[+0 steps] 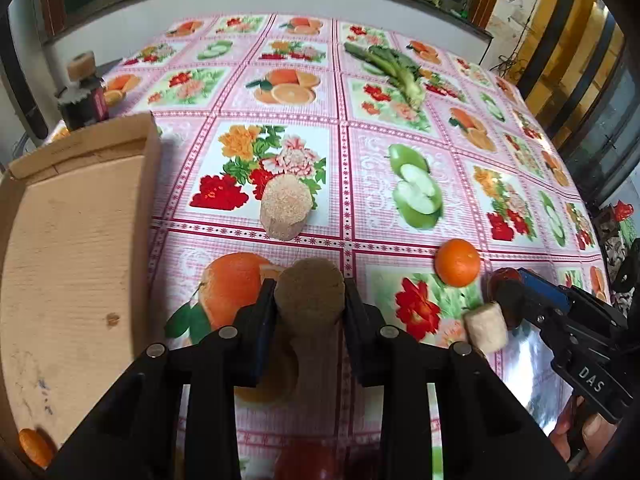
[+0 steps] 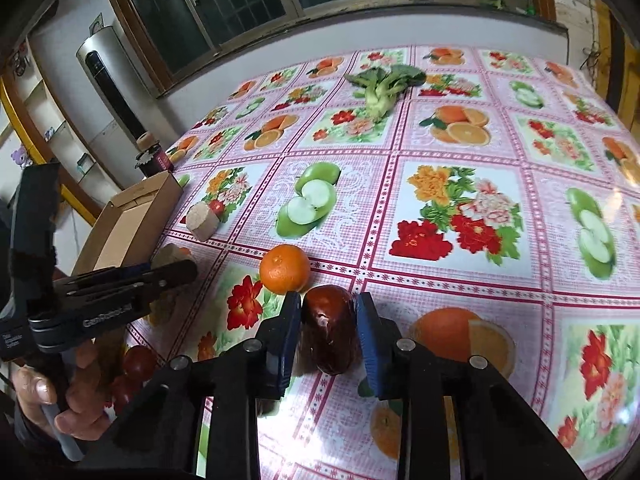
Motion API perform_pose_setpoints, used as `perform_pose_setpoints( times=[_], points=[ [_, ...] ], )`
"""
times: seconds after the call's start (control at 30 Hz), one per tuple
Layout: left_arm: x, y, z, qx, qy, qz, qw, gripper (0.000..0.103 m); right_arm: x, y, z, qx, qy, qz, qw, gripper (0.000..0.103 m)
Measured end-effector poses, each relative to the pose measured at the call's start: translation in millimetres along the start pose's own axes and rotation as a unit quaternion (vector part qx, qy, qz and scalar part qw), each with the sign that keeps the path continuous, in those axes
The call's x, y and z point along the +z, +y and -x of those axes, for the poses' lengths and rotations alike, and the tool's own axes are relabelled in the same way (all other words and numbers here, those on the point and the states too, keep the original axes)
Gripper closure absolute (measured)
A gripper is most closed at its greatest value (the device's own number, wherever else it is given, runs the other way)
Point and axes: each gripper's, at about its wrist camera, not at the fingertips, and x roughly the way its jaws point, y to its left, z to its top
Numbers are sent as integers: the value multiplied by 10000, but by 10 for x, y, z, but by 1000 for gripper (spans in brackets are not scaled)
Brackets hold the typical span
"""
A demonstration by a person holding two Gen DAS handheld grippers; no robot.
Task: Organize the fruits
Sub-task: 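Carry the bun and the date over the cardboard tray with both tools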
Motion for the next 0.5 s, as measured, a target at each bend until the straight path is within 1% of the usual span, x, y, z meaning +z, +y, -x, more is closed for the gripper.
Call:
perform_pose_setpoints(
  times=[0.1, 0.3, 0.5],
  points=[
    [-38, 4, 135, -52, -105, -9, 9999, 75, -26, 65, 137, -44, -167, 48, 9998, 74],
    [-185, 54, 440, -222, -308, -61, 9993, 75, -57, 237, 444, 18, -403, 176, 9990, 74],
    [-337, 176, 665, -319, -390, -11, 9987, 74, -118, 437, 584, 170, -461, 269, 9984, 74]
  ],
)
